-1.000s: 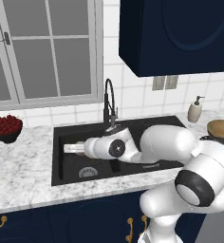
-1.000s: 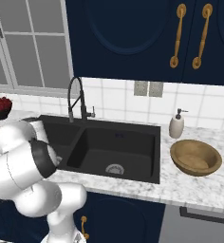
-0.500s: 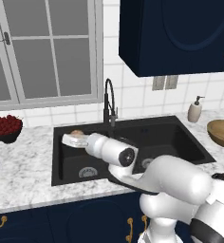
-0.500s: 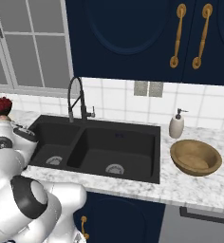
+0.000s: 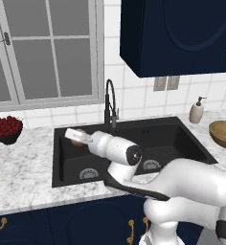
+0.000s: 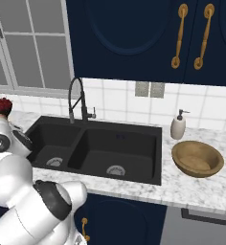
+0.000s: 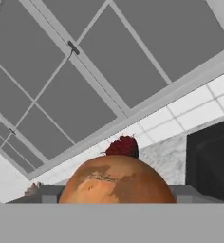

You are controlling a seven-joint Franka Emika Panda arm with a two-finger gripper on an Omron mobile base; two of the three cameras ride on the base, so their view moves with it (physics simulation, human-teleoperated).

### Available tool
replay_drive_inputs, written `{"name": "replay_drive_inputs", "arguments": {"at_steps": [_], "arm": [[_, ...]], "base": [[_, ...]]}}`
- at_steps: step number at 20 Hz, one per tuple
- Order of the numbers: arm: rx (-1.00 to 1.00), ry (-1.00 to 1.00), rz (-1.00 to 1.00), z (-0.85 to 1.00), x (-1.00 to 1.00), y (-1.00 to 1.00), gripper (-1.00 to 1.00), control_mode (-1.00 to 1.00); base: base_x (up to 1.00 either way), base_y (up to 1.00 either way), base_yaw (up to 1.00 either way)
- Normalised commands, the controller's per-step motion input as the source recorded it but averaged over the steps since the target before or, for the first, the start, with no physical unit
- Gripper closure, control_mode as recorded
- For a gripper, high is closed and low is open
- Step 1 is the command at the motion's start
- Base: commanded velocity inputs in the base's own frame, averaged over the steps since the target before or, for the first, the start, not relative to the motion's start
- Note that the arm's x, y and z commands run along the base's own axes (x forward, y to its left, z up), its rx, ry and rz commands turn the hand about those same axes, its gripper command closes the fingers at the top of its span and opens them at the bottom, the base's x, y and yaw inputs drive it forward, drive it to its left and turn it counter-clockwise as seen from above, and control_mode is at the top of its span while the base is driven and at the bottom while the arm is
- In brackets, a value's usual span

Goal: Pick the onion from the sink and place it in the bowl. Then pick the bowl and place it in the microwave. Then close the microwave door and press the start button.

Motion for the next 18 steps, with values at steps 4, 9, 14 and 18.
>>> {"name": "replay_drive_inputs", "arguments": {"at_steps": [4, 9, 14, 18], "arm": [[-0.15, 0.23, -0.11, 1.00, -0.20, -0.10, 1.00, -1.00], [-0.35, 0.19, -0.15, 0.88, -0.32, -0.18, 1.00, -1.00], [-0.42, 0.29, -0.14, -0.56, -0.01, -0.75, 1.00, -1.00], [-0.30, 0.08, -0.08, -0.44, -0.09, -1.00, 1.00, -1.00]], "base": [[0.00, 0.00, 0.00], [0.00, 0.00, 0.00], [0.00, 0.00, 0.00], [0.00, 0.00, 0.00]]}}
